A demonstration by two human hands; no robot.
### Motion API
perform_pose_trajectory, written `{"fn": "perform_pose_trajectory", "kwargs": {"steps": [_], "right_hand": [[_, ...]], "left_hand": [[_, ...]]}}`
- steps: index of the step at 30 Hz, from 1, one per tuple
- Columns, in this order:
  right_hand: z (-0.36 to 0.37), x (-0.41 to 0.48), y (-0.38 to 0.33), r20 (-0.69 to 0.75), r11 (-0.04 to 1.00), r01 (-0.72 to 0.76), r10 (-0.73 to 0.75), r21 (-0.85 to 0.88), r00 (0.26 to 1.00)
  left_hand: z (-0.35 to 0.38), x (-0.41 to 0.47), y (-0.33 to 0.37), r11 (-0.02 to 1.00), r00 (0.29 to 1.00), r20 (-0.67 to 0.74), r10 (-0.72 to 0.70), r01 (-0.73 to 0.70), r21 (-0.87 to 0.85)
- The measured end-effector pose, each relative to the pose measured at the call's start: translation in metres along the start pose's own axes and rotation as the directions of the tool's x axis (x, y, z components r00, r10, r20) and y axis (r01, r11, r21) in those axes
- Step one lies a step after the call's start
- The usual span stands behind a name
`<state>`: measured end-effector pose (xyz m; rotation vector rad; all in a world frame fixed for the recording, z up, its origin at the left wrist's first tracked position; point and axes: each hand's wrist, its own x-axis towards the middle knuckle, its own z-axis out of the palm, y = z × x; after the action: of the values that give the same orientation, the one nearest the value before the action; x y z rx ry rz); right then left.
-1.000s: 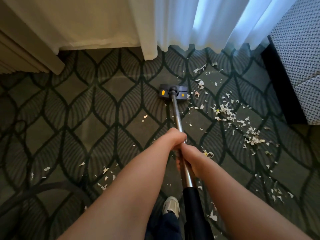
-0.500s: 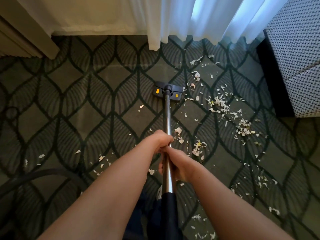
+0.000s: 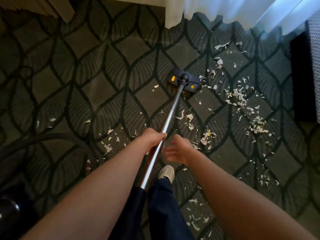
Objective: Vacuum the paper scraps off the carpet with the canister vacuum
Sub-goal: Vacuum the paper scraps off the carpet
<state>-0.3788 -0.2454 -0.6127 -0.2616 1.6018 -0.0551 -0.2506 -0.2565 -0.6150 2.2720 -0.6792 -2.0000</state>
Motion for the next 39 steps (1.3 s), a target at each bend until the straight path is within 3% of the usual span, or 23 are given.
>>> {"fn": "perform_pose_trajectory", "kwargs": {"steps": [6, 10, 17, 23, 28, 39], "right_hand": [[0.049, 0.042, -0.019, -0.113, 0.997, 0.08, -0.08, -0.002, 0.99], [0.059, 0.067, -0.019, -0.135, 0.997, 0.055, -0.048, 0.053, 0.99], [0.078, 0.067, 0.01, -0.037, 0.998, -0.035, 0.037, 0.059, 0.999], [0.096, 0.058, 0.03, -0.046, 0.99, -0.066, 0.073, 0.126, 0.996], [0.104, 0.048, 0.022, -0.195, 0.983, 0.073, -0.039, 0.167, 0.98], [0.085, 0.013, -0.04, -0.342, 0.927, 0.309, -0.225, 0.214, 0.912]], "left_hand": [[0.003, -0.003, -0.028, 0.989, 0.989, 0.123, -0.085, 0.098, -0.109], [0.013, -0.001, -0.047, 0.996, 0.992, 0.094, -0.081, 0.085, -0.039], [0.002, -0.025, -0.085, 0.995, 0.991, 0.096, -0.098, 0.1, -0.011], [-0.01, -0.035, -0.103, 0.985, 0.983, 0.115, -0.14, 0.15, -0.087], [-0.012, -0.041, -0.085, 0.996, 0.997, -0.001, -0.08, 0.08, 0.042], [-0.019, -0.048, -0.024, 0.982, 0.995, 0.004, 0.098, -0.097, 0.163]]}}
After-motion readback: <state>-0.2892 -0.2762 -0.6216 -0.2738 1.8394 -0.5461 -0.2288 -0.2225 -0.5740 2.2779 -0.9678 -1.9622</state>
